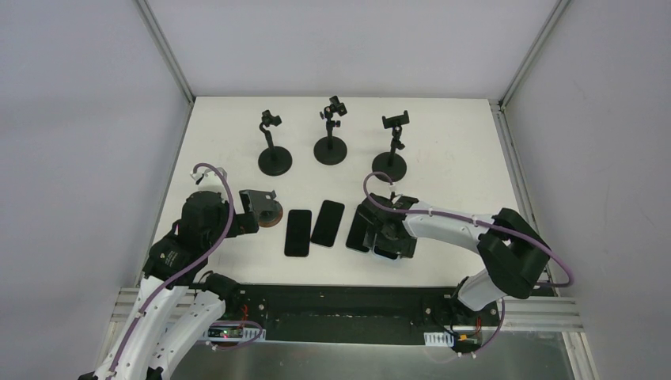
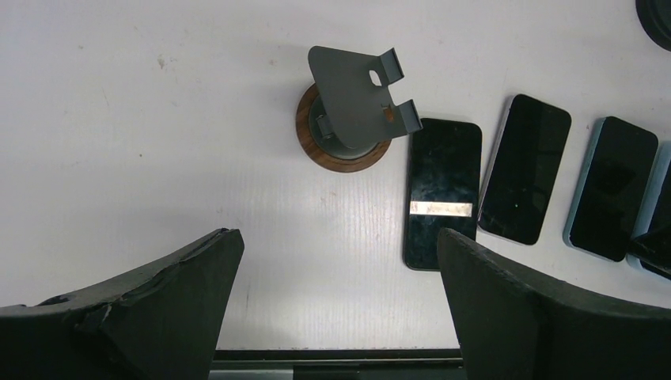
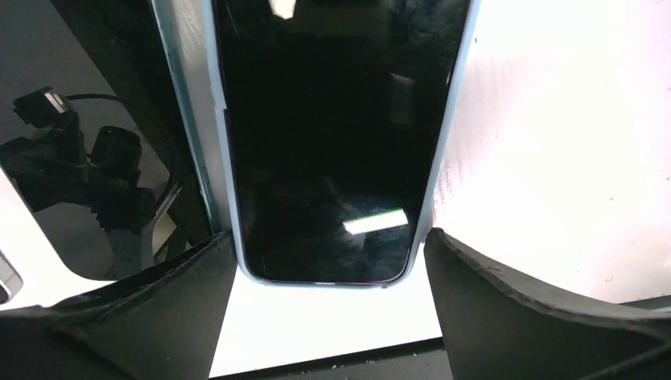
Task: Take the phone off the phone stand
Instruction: Place the phone at the center of the board.
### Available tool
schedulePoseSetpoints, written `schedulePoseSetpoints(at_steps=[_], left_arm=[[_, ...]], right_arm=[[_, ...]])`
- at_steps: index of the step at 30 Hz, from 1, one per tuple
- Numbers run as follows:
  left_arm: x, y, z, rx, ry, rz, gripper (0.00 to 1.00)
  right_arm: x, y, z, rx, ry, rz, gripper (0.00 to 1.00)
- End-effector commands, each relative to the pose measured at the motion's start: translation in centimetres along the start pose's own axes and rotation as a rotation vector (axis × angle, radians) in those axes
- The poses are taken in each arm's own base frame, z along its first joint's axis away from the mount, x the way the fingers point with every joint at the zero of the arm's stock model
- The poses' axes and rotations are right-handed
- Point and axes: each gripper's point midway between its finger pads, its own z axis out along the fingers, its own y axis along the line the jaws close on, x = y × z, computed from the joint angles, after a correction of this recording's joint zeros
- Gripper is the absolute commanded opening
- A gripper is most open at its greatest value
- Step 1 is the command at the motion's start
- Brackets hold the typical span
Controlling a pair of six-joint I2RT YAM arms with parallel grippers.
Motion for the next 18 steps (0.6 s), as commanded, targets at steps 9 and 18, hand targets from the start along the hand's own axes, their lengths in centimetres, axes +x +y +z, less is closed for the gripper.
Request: schedulePoseSetpoints(at_steps=[9,18], left_arm=[[-1.3,0.7,0.8,-0.061,-0.041,0.004,1.0],[-1.5,1.6,0.9,-0.111,-0.06,-0.008,1.0]], right_arm=[[-1.2,-2.5,-3.8,0.001,-0.067,0.011,0.91],[-1.9,4.5,-11.3,-0.505,0.083,0.175,0.94]])
